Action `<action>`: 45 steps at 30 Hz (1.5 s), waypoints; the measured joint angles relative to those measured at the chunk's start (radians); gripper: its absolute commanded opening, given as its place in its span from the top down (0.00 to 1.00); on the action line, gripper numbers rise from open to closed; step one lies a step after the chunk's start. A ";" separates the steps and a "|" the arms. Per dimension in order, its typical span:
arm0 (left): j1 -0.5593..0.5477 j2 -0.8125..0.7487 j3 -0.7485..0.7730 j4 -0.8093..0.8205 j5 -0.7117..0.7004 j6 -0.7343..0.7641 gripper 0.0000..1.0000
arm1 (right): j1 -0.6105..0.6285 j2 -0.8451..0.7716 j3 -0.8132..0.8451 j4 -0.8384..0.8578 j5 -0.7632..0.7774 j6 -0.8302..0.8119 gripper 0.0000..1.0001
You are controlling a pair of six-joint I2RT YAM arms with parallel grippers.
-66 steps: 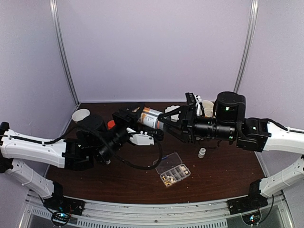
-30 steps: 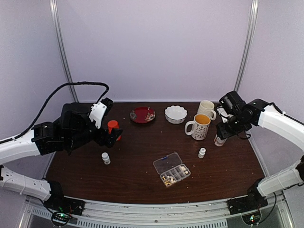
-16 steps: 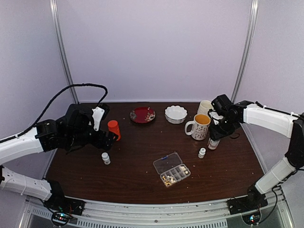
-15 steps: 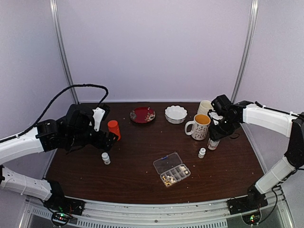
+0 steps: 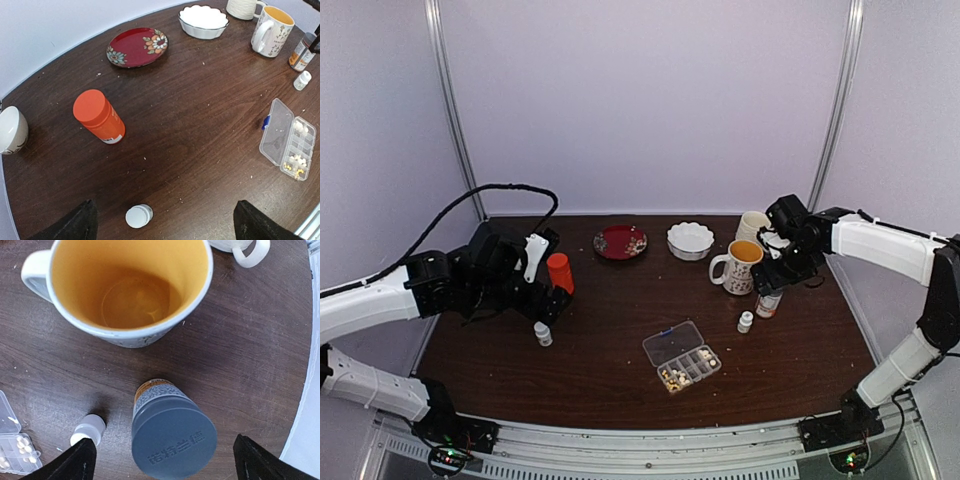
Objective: Sort the pills into containers
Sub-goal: Place the pill bottle at the center of the board, then pick up the pill bottle from the center of the board.
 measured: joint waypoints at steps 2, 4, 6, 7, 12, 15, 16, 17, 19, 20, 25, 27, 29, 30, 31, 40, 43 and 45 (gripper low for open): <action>0.000 0.017 0.005 -0.011 0.002 -0.001 0.02 | 0.000 -0.019 0.019 -0.013 0.005 -0.004 0.00; 0.000 0.026 0.007 -0.013 0.002 -0.006 0.02 | 0.014 -0.061 0.044 -0.027 0.031 -0.006 0.00; 0.000 0.031 0.007 -0.018 0.001 -0.017 0.02 | 0.051 -0.122 0.072 -0.034 0.086 -0.005 0.00; 0.000 0.033 0.007 -0.022 0.000 -0.025 0.02 | 0.085 -0.152 0.090 -0.035 0.116 -0.005 0.00; 0.003 0.053 0.006 -0.055 0.000 -0.096 0.02 | 0.301 -0.258 0.194 0.007 0.170 -0.014 0.00; 0.004 0.063 0.002 -0.070 -0.003 -0.143 0.06 | 0.340 -0.338 0.145 0.126 0.145 -0.015 0.00; 0.004 0.064 -0.003 -0.077 -0.005 -0.161 0.08 | 0.340 -0.388 0.081 0.197 0.137 -0.012 0.00; 0.004 0.065 -0.007 -0.089 -0.010 -0.177 0.10 | 0.339 -0.436 0.021 0.241 0.129 -0.010 0.00; 0.006 0.071 -0.014 -0.117 -0.019 -0.206 0.16 | 0.336 -0.544 -0.125 0.344 0.090 0.001 0.03; 0.009 0.076 -0.018 -0.125 -0.020 -0.218 0.17 | 0.336 -0.577 -0.172 0.377 0.071 0.006 0.07; 0.045 0.113 -0.047 -0.142 -0.005 -0.265 0.19 | 0.344 -0.609 -0.260 0.508 -0.037 0.026 0.13; 0.061 0.132 -0.053 -0.146 0.003 -0.279 0.21 | 0.366 -0.595 -0.270 0.553 -0.059 0.026 0.13; 0.072 0.151 -0.055 -0.151 0.011 -0.290 0.22 | 0.393 -0.581 -0.280 0.583 -0.070 0.026 0.12; 0.077 0.162 -0.055 -0.152 0.017 -0.294 0.22 | 0.408 -0.572 -0.284 0.595 -0.072 0.026 0.12; 0.082 0.173 -0.055 -0.154 0.025 -0.299 0.22 | 0.424 -0.561 -0.287 0.605 -0.073 0.025 0.12; 0.117 0.282 -0.055 -0.159 0.070 -0.326 0.25 | 0.496 -0.499 -0.288 0.650 -0.076 0.007 0.07; 0.126 0.299 -0.055 -0.158 0.070 -0.330 0.31 | 0.505 -0.488 -0.288 0.651 -0.077 -0.003 0.06; 0.130 0.312 -0.055 -0.157 0.069 -0.330 0.34 | 0.511 -0.479 -0.287 0.652 -0.079 -0.008 0.06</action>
